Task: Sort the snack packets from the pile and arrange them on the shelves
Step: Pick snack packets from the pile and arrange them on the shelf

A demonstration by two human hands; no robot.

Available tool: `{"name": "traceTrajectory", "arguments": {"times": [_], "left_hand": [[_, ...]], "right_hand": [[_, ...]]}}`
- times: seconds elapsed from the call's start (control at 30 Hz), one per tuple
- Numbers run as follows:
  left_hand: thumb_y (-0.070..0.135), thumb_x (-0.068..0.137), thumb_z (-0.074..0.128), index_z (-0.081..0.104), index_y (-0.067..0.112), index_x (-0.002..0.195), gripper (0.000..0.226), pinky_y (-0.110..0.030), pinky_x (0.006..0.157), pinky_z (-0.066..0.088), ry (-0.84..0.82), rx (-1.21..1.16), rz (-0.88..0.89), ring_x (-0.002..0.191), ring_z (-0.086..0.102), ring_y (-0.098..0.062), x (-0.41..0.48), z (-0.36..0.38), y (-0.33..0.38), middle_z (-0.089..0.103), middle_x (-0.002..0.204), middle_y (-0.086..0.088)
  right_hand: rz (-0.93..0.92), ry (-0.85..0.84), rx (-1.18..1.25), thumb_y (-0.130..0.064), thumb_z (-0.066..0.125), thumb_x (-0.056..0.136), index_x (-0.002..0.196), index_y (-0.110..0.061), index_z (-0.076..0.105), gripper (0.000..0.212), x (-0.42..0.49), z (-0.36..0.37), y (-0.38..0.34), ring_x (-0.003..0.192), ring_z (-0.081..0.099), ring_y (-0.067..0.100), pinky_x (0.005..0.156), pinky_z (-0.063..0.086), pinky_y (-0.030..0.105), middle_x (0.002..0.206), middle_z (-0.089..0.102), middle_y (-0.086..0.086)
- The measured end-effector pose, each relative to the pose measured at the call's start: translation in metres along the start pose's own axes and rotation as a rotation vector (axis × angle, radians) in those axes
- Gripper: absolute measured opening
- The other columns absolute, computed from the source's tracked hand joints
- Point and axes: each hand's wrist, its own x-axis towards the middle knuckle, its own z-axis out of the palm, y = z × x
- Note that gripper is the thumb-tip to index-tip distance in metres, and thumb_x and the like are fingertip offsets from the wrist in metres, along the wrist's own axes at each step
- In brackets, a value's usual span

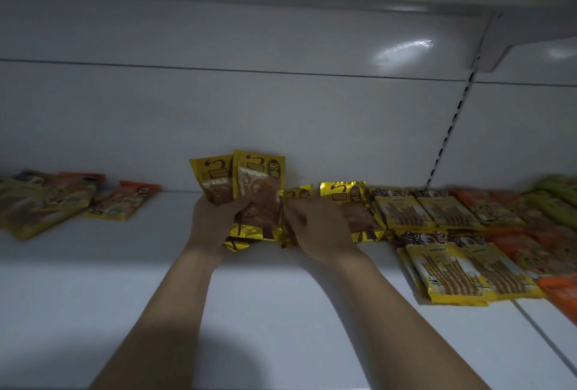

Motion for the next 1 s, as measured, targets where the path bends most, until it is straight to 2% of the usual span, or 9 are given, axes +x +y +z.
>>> {"name": "traceTrajectory", "arguments": {"times": [0.1,0.2,0.3,0.4,0.5,0.67,0.77,0.87,1.0], "left_hand": [[0.006,0.077,0.080,0.073,0.013,0.103,0.028,-0.053,0.086,0.057,0.020,-0.035,-0.005,0.092,0.073,-0.030,-0.001,-0.002,0.001,0.076,0.101,-0.008],[0.008,0.076,0.081,0.072,0.011,0.108,0.034,-0.057,0.087,0.055,0.016,-0.052,-0.016,0.094,0.072,-0.032,-0.002,-0.003,0.001,0.075,0.103,-0.009],[0.007,0.076,0.081,0.072,0.010,0.108,0.034,-0.058,0.088,0.055,-0.023,-0.060,-0.039,0.094,0.072,-0.033,-0.010,0.003,0.005,0.075,0.103,-0.010],[0.007,0.074,0.083,0.073,0.009,0.106,0.034,-0.055,0.088,0.056,-0.086,-0.030,-0.041,0.092,0.073,-0.031,-0.025,0.014,0.007,0.076,0.100,-0.010],[0.014,0.078,0.081,0.073,0.011,0.107,0.031,-0.053,0.092,0.055,-0.192,-0.020,-0.050,0.095,0.073,-0.030,-0.044,0.026,0.012,0.076,0.102,-0.010],[0.025,0.096,0.063,0.070,0.015,0.111,0.020,-0.049,0.094,0.054,-0.268,0.019,-0.065,0.096,0.073,-0.028,-0.075,0.030,0.014,0.076,0.103,-0.007],[0.023,0.093,0.067,0.071,0.016,0.101,0.012,-0.041,0.085,0.058,-0.216,0.159,-0.029,0.087,0.074,-0.023,-0.096,0.034,0.006,0.077,0.091,-0.002],[0.034,0.086,0.074,0.067,0.024,0.100,0.019,-0.039,0.082,0.058,-0.175,0.422,0.030,0.084,0.073,-0.017,-0.111,0.038,-0.010,0.075,0.091,0.007],[0.044,0.084,0.070,0.052,0.027,0.114,0.039,-0.041,0.088,0.053,-0.059,0.866,0.154,0.103,0.063,-0.024,-0.120,0.047,-0.029,0.065,0.109,0.003]], "right_hand": [[-0.006,-0.085,-0.135,-0.027,0.044,0.093,0.095,-0.022,0.072,0.028,-0.004,0.003,-0.004,0.107,0.058,0.031,0.085,0.040,0.036,0.112,0.069,0.003],[0.006,-0.015,-0.020,-0.026,0.040,0.094,0.089,-0.015,0.070,0.033,-0.005,-0.001,-0.005,0.095,0.062,0.033,0.070,0.038,0.034,0.096,0.071,0.008],[0.161,0.126,0.226,-0.034,0.047,0.101,0.125,-0.021,0.063,0.031,-0.001,-0.013,-0.011,0.103,0.063,0.022,0.078,0.039,0.029,0.105,0.072,0.003],[0.200,0.136,0.475,-0.045,0.062,0.092,0.144,-0.027,0.047,0.057,-0.001,-0.030,-0.026,0.114,0.057,0.006,0.092,0.041,0.021,0.122,0.064,-0.011],[0.179,0.133,0.496,-0.025,0.073,0.087,0.136,-0.022,0.056,0.052,-0.006,-0.045,-0.032,0.126,0.051,0.009,0.103,0.037,0.020,0.133,0.059,-0.008],[0.301,0.172,0.510,-0.017,0.073,0.086,0.127,-0.026,0.062,0.043,-0.044,-0.076,-0.019,0.120,0.054,0.014,0.092,0.039,0.020,0.127,0.060,-0.007],[0.313,0.253,0.346,-0.012,0.071,0.087,0.130,-0.023,0.061,0.045,-0.081,-0.092,-0.011,0.115,0.057,0.017,0.081,0.035,0.011,0.127,0.063,0.000],[0.284,0.186,0.095,-0.009,0.065,0.089,0.134,-0.026,0.057,0.048,-0.109,-0.094,-0.011,0.113,0.059,0.023,0.083,0.045,0.025,0.125,0.063,0.002],[0.308,0.069,-0.145,-0.016,0.064,0.088,0.126,-0.026,0.062,0.039,-0.125,-0.086,-0.017,0.116,0.052,0.031,0.092,0.044,0.038,0.137,0.052,0.009]]}}
